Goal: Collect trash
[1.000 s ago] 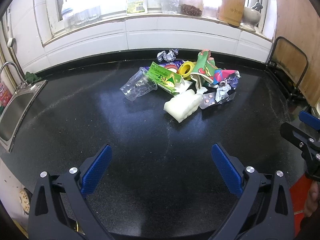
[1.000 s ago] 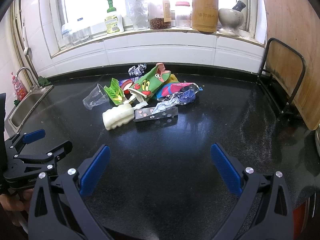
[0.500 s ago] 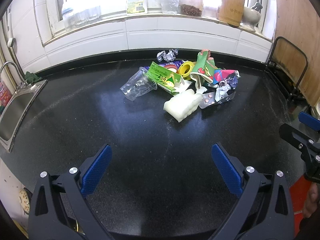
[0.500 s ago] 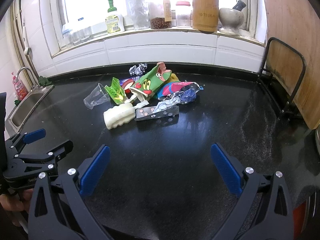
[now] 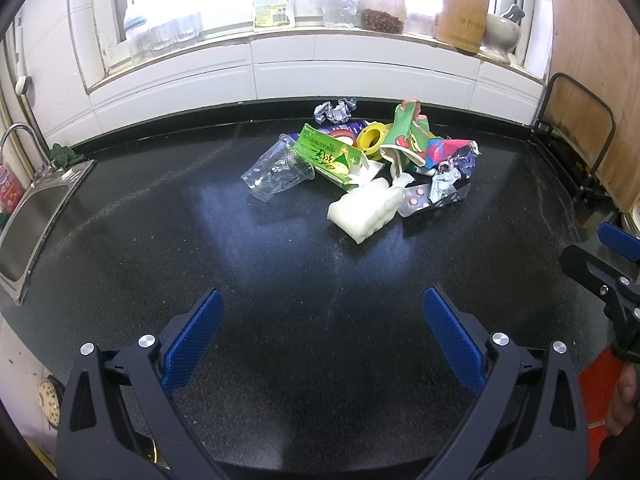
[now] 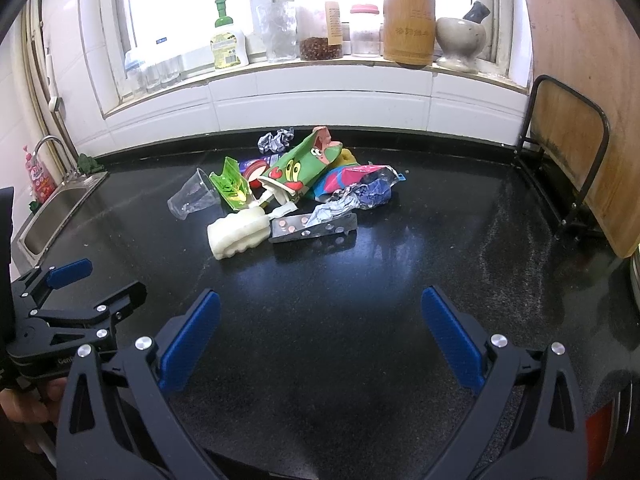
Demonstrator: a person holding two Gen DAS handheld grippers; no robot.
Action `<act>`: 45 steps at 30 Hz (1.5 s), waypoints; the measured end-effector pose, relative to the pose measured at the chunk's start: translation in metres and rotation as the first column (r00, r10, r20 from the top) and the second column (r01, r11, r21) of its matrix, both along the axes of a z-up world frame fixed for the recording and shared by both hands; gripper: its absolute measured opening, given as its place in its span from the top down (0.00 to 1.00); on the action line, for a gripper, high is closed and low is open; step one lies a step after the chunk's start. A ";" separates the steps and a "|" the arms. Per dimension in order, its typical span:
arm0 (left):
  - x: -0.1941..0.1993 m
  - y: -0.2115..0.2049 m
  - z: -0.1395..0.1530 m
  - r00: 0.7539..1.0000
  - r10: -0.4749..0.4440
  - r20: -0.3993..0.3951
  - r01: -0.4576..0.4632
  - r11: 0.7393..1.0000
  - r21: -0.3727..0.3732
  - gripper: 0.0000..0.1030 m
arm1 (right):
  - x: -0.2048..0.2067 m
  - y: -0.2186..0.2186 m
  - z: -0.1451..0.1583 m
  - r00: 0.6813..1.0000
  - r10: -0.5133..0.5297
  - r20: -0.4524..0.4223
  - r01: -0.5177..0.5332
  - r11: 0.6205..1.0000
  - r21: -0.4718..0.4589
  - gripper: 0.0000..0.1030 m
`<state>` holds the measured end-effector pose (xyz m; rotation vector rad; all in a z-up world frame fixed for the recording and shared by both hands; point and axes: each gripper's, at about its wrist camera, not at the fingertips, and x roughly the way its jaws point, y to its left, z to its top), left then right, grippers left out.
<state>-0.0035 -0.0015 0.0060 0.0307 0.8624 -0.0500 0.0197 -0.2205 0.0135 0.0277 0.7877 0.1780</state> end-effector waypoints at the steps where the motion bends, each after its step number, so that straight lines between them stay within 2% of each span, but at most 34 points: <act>1: 0.000 0.000 0.000 1.000 0.000 0.000 0.000 1.000 0.000 0.06 | 0.000 0.000 0.000 1.000 -0.001 -0.001 0.001 1.000 0.002 0.05; 23: -0.001 0.001 -0.003 1.000 0.001 -0.006 -0.001 1.000 -0.001 0.06 | 0.000 -0.003 -0.003 1.000 -0.002 -0.006 0.002 1.000 0.003 0.05; 30: 0.018 0.013 -0.007 1.000 -0.025 -0.007 0.025 1.000 0.015 0.06 | 0.016 -0.003 -0.004 1.000 0.000 -0.006 0.000 1.000 0.003 0.05; 34: 0.052 0.025 -0.007 0.997 -0.069 0.022 0.067 0.994 0.084 0.06 | 0.052 -0.002 -0.002 0.999 0.023 -0.029 -0.021 0.998 0.052 0.05; 38: 0.097 0.039 -0.020 0.991 -0.133 0.020 0.129 0.983 0.129 0.06 | 0.111 0.006 0.000 0.997 0.041 -0.070 -0.033 0.992 0.121 0.05; 40: 0.127 0.044 -0.034 0.987 -0.158 -0.021 0.159 0.974 0.160 0.06 | 0.146 0.015 0.000 0.995 0.036 -0.094 -0.024 0.992 0.127 0.05; 42: 0.152 0.047 -0.045 0.979 -0.198 -0.053 0.204 0.968 0.149 0.06 | 0.173 0.024 -0.002 0.992 0.036 -0.119 -0.021 0.992 0.126 0.06; 44: 0.168 0.048 -0.050 0.982 -0.188 -0.033 0.190 0.962 0.194 0.06 | 0.200 0.033 -0.006 0.990 0.026 -0.142 -0.009 0.993 0.119 0.07; 45: 0.173 0.048 -0.052 0.980 -0.198 -0.032 0.200 0.960 0.194 0.06 | 0.214 0.038 -0.008 0.988 0.022 -0.153 -0.005 0.994 0.113 0.07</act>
